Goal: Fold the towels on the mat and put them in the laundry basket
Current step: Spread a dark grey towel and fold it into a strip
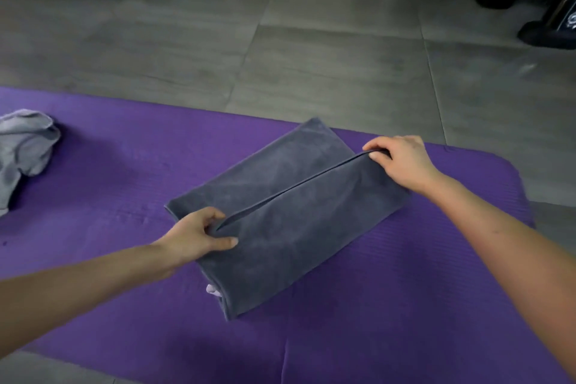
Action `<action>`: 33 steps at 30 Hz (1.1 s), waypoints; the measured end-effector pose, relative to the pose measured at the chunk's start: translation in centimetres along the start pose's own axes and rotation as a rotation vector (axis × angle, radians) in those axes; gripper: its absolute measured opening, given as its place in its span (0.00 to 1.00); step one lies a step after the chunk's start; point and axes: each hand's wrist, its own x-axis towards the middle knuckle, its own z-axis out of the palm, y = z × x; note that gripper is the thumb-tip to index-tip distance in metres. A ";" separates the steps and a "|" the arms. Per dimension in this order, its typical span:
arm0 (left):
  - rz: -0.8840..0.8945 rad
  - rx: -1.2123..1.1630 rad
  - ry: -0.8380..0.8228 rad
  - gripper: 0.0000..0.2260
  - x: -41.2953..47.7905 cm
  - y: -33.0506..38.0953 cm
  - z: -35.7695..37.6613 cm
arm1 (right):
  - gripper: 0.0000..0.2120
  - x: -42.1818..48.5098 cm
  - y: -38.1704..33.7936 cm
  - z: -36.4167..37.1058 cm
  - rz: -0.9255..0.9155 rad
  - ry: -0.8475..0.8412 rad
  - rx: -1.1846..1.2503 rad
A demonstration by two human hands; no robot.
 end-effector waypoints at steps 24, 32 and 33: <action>-0.358 -0.148 0.389 0.18 8.1 -10.5 -4.2 | 0.27 6.0 -0.2 9.3 0.627 -0.132 -0.322; -0.345 -0.328 0.454 0.08 7.4 -8.7 -2.0 | 0.10 0.7 1.6 8.2 0.767 -0.229 -0.126; -0.294 -0.284 0.507 0.07 7.8 -8.7 -2.7 | 0.11 -0.5 1.4 8.3 0.789 -0.256 -0.149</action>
